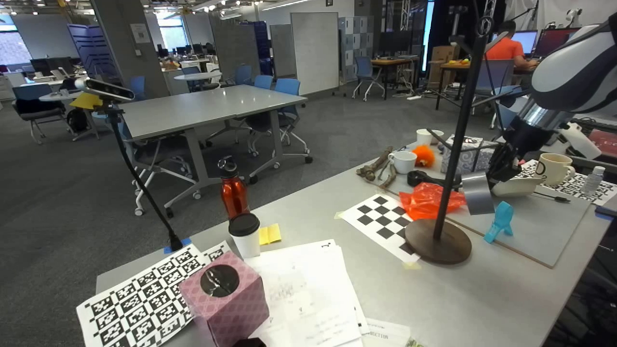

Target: Pick up the grey tape from the black support and put it on the table.

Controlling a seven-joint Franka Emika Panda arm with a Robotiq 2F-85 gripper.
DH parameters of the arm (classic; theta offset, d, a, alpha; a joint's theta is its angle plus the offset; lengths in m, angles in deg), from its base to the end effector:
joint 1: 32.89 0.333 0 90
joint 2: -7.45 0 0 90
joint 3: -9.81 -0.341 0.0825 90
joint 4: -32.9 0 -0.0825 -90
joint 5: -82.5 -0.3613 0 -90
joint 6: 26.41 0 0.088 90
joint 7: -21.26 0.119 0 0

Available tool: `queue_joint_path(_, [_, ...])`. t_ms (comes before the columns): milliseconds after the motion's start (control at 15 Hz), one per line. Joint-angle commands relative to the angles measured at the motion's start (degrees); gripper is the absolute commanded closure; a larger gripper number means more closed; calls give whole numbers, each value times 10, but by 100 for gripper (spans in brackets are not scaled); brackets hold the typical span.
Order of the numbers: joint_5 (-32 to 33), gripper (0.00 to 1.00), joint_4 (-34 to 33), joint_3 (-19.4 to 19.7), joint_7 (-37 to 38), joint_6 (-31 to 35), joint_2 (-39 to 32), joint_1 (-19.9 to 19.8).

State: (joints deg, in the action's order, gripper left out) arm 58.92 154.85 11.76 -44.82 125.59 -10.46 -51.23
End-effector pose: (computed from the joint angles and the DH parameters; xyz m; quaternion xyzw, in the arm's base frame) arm 0.5497 -0.2118 0.3103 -0.9627 -0.2243 -0.1510 0.0084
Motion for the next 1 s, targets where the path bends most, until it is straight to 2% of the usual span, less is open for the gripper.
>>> queue_joint_path(0, [26,95,18,3,26,4,29,6])
queue_joint_path(533, [63,95,42,11,51,2,58,8])
queue_joint_path(933, [63,95,72,13,46,4,91,9])
